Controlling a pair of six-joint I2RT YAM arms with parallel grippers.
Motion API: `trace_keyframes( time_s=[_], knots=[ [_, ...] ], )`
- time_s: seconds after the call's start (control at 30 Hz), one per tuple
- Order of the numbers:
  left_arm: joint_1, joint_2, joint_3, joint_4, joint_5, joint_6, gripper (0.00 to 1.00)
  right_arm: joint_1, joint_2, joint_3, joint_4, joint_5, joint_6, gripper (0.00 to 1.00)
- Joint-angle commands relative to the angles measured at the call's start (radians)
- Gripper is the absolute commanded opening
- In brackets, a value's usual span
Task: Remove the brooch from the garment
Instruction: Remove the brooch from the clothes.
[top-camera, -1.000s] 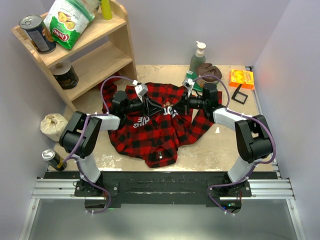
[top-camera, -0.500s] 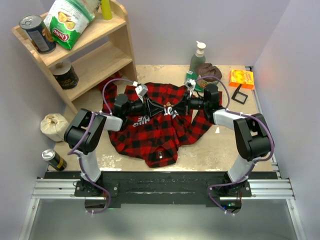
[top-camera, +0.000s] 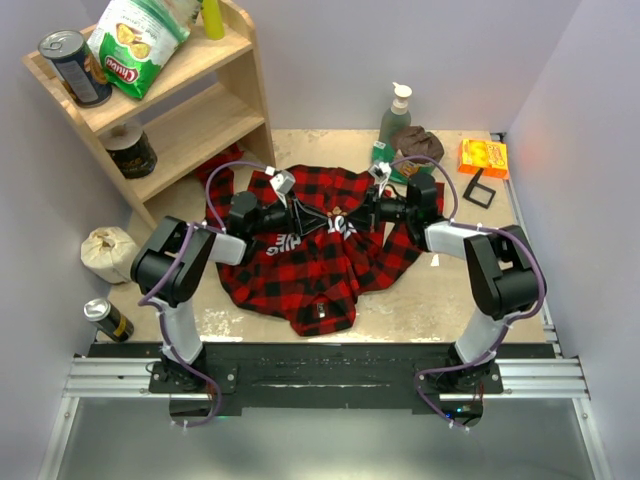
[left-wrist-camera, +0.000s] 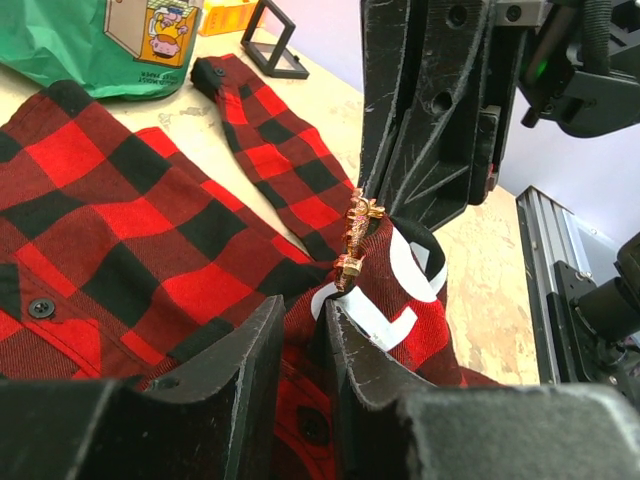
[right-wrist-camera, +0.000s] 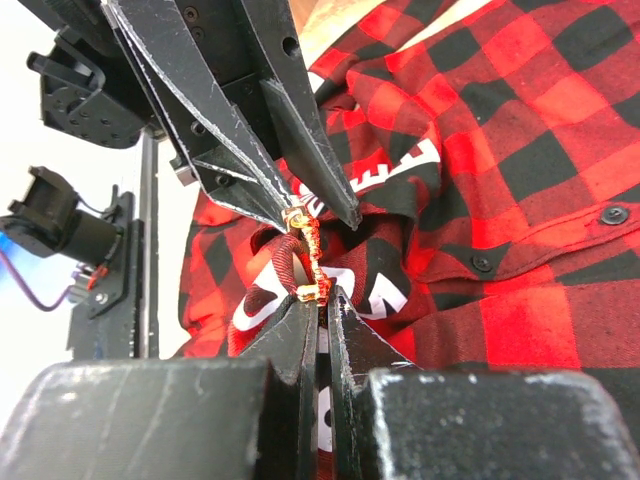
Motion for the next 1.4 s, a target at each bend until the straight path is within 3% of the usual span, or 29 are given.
trace_keyframes(
  time_s=[0.0,0.2,0.47,0.77,1.0,1.37],
  knots=[
    [-0.044,0.004,-0.004,0.084,0.09,-0.034,0.29,0.005,-0.04,0.021,-0.014,0.15,-0.086,0.0],
    [-0.044,-0.007,0.002,0.084,0.108,-0.041,0.29,0.005,-0.068,0.044,-0.077,0.276,-0.17,0.0],
    [-0.044,-0.007,0.002,0.078,0.137,-0.042,0.29,0.005,-0.117,0.021,-0.016,0.387,-0.171,0.0],
    [-0.042,0.004,0.003,0.098,0.136,-0.047,0.29,0.007,-0.103,0.017,0.06,0.266,-0.102,0.0],
    [-0.045,0.047,0.001,0.191,0.147,-0.129,0.29,0.017,-0.008,0.017,0.244,0.177,0.119,0.0],
    [-0.053,0.054,-0.01,0.234,0.159,-0.148,0.28,0.076,0.075,0.021,0.401,0.149,0.286,0.0]
  ],
)
